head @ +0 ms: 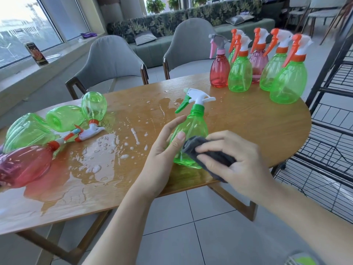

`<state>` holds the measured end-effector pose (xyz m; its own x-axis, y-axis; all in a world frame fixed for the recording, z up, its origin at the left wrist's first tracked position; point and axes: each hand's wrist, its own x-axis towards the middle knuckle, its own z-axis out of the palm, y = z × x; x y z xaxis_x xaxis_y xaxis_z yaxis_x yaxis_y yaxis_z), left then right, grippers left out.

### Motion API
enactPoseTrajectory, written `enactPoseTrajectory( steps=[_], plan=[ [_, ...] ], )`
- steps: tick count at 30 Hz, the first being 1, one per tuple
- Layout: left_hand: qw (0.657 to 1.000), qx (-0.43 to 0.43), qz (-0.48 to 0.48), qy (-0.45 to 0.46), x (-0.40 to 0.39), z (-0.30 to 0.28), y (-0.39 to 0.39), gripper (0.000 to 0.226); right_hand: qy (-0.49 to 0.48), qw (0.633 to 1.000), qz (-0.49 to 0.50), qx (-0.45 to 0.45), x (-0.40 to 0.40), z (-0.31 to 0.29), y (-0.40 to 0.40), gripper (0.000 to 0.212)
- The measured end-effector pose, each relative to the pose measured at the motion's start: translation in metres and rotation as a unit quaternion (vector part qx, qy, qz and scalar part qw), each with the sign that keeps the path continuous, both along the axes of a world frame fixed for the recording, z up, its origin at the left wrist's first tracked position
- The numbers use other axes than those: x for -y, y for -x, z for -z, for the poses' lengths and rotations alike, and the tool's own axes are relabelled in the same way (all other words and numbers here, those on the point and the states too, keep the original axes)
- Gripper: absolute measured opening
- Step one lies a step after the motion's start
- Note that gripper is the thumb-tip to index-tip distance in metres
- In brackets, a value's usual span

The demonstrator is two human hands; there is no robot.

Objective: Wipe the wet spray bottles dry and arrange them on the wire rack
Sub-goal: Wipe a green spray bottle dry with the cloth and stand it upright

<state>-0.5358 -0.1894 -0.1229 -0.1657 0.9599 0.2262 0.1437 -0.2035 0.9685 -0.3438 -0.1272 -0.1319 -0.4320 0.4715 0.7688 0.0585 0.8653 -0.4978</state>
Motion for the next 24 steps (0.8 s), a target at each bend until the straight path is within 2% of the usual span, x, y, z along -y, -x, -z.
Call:
enactPoseTrajectory(
  steps=[4,7,10,13,17,19,24],
  plan=[
    [1.0,-0.011,0.007,0.003,0.002,-0.004,-0.001,0.038,-0.104,0.993,-0.015,0.049,0.007,0.009,0.003,0.01],
    [0.999,-0.036,0.023,0.006,0.003,-0.008,0.0,0.038,-0.138,0.989,0.005,0.045,0.002,0.006,0.001,0.01],
    [0.999,-0.033,0.027,0.021,0.004,-0.008,0.002,0.042,-0.085,0.996,0.039,0.004,-0.007,0.001,-0.002,0.011],
    [0.997,-0.065,0.037,0.014,0.006,-0.007,0.005,0.043,0.019,0.997,0.059,-0.041,-0.018,-0.004,-0.004,0.014],
    [0.993,-0.103,0.052,-0.001,0.009,-0.008,0.007,0.043,0.165,0.98,0.065,-0.093,-0.028,-0.001,-0.001,0.017],
    [0.991,-0.124,0.05,-0.005,0.01,-0.009,0.007,0.042,0.176,0.978,0.059,-0.099,-0.028,-0.001,0.0,0.016],
    [0.989,-0.136,0.049,-0.02,0.012,-0.011,0.007,0.042,0.075,0.995,0.031,-0.065,-0.015,-0.003,-0.002,0.016]
  ],
)
